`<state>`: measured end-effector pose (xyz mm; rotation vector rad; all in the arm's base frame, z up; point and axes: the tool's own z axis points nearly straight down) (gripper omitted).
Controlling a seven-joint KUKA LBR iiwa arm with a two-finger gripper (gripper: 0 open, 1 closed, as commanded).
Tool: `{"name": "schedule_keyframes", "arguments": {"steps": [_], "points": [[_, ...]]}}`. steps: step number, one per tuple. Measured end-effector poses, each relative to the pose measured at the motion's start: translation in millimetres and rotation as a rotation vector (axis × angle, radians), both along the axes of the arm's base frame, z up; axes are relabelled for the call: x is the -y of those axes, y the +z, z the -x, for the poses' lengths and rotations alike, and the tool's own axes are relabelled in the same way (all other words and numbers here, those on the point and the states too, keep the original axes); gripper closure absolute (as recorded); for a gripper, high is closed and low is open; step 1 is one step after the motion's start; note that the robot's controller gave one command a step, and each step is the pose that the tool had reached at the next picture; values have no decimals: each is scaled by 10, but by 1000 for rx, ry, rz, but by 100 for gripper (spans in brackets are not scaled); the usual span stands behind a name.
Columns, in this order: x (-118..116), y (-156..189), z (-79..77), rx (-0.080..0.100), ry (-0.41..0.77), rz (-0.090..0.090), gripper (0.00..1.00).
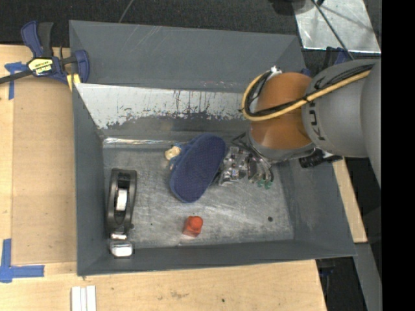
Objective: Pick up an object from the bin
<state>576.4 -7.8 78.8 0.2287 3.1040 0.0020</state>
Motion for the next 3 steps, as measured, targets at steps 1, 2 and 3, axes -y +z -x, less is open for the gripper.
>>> {"name": "schedule_keyframes", "arguments": {"steps": [1, 2, 3], "points": [[-4, -34, 35, -13, 1, -1, 0], [-2, -1, 1, 0, 1, 0, 100], [-308, 1261, -119, -17, -21, -2, 100]]}}
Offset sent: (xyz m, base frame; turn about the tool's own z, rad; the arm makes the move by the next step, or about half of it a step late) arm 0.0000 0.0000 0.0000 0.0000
